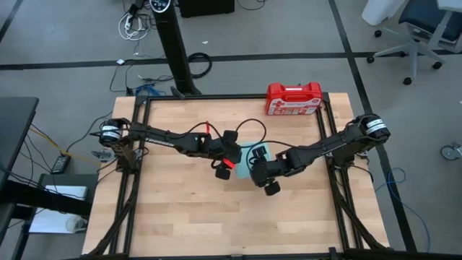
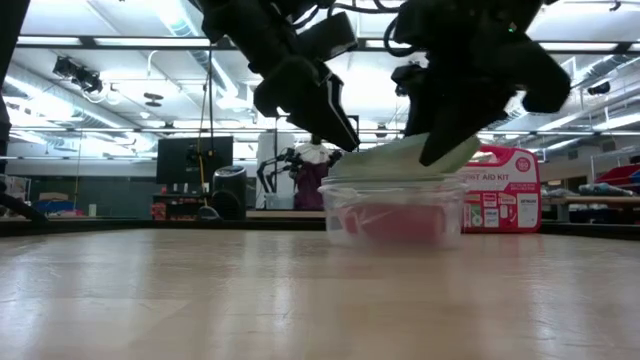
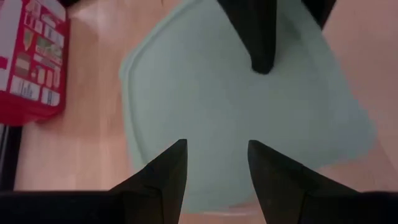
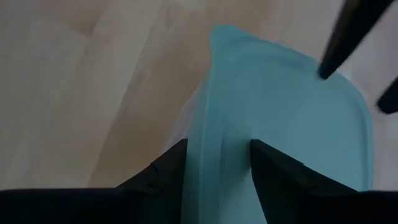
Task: Roll bandage
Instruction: Close the plastic container
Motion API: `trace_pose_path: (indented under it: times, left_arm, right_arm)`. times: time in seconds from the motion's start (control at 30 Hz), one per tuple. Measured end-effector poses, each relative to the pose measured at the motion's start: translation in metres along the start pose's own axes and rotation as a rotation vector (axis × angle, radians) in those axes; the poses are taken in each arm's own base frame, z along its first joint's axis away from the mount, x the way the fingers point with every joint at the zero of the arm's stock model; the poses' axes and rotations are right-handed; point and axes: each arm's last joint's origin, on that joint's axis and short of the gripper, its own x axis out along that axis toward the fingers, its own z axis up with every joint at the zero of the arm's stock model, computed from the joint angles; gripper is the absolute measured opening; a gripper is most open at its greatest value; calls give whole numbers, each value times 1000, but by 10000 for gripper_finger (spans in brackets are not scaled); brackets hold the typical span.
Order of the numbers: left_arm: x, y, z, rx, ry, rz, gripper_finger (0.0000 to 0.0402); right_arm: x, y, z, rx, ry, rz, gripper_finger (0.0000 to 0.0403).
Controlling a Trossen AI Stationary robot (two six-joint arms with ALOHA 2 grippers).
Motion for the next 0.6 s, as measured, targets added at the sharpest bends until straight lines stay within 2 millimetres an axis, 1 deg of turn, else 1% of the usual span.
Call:
trace_pose_path:
  times: [0.1,0.23,0.43,0.6]
  left_arm:
    - [0,0,-1,-4,12,14,172]
    - [0,0,-1,-7,11,4,172]
    - [0,-1,-2,-6,20,-15,172]
    - [0,-1,-3,-24,28,-16,172]
  right_arm:
    - [0,-3,0,14,-9,-7,159]
    - [6,-1,-1,10,10,-5,159]
    - [14,-3,6,36,-39,-45,160]
    - [16,-5,6,43,-42,-65,163]
